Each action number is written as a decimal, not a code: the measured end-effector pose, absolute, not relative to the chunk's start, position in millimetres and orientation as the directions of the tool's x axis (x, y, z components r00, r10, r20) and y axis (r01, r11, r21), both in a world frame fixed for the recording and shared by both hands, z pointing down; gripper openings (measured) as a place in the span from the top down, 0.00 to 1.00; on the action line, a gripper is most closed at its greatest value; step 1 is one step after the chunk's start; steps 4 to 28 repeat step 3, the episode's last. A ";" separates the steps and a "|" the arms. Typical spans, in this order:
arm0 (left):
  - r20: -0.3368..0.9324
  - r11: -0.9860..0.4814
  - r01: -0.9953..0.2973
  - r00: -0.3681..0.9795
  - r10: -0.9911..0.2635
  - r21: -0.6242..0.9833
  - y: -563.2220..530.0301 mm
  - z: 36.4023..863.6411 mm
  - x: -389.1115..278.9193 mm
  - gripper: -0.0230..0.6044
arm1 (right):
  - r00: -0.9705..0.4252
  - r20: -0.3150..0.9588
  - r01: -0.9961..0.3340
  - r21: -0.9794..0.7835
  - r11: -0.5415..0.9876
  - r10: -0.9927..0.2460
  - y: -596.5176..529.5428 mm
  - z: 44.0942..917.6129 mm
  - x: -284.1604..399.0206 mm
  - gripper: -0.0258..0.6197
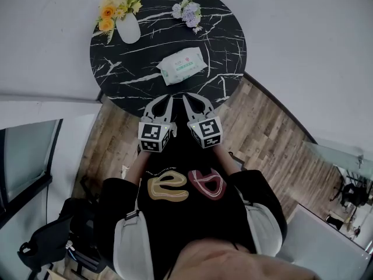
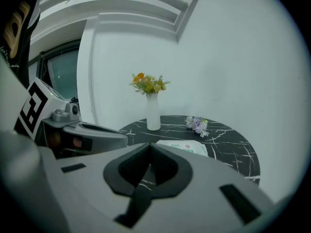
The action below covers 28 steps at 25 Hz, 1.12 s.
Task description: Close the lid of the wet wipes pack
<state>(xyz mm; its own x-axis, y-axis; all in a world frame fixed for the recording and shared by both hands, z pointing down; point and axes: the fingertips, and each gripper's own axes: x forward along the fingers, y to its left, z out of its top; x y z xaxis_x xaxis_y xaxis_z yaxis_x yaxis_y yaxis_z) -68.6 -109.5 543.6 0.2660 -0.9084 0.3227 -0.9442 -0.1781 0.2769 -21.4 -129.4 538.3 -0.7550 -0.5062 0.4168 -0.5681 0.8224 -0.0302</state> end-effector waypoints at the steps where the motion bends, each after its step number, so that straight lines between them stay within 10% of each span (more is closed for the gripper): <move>1: 0.324 -0.177 -0.945 0.265 -0.908 0.276 -109.3 543.9 -69.3 0.93 | -0.755 0.417 -0.568 -0.028 0.823 -0.507 -129.4 538.2 -21.7 0.94; 28: 0.326 -0.175 -0.946 0.263 -0.908 0.274 -109.0 544.5 -70.6 0.93 | -0.755 0.416 -0.566 -0.024 0.824 -0.507 -129.6 538.0 -22.4 0.94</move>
